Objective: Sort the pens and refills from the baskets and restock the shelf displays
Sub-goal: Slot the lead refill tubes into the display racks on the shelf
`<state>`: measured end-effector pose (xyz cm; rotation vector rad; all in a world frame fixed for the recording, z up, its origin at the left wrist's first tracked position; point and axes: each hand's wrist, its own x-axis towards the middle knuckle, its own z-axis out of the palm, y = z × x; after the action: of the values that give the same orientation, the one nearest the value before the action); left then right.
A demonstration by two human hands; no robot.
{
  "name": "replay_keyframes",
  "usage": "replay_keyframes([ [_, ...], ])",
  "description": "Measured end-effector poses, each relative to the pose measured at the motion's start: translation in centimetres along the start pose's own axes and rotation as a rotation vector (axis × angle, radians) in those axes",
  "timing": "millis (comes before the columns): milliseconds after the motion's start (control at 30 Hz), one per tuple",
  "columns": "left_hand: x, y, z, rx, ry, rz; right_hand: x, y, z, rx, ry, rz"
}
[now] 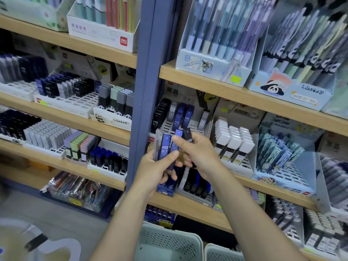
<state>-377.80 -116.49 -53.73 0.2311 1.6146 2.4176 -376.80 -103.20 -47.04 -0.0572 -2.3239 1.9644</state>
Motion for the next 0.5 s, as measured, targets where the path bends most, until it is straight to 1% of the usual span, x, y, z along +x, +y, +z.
replay_keyframes([
  [67,0.0,-0.1,0.3,0.007,0.010,0.003,0.1,0.0,-0.1,-0.007,0.041,0.006],
  [167,0.2,-0.2,0.3,0.028,0.076,0.013,0.8,-0.1,-0.6,-0.034,0.168,-0.010],
  [267,0.6,-0.6,-0.1,0.020,0.122,-0.012,2.1,-0.4,-0.9,-0.042,0.247,-0.043],
  [367,0.6,-0.7,-0.3,0.010,0.089,-0.083,3.6,-0.7,-0.8,-0.079,0.316,-0.076],
  [500,0.8,-0.7,-0.3,0.019,0.033,-0.116,5.3,-0.4,-0.3,-0.111,0.323,-0.102],
])
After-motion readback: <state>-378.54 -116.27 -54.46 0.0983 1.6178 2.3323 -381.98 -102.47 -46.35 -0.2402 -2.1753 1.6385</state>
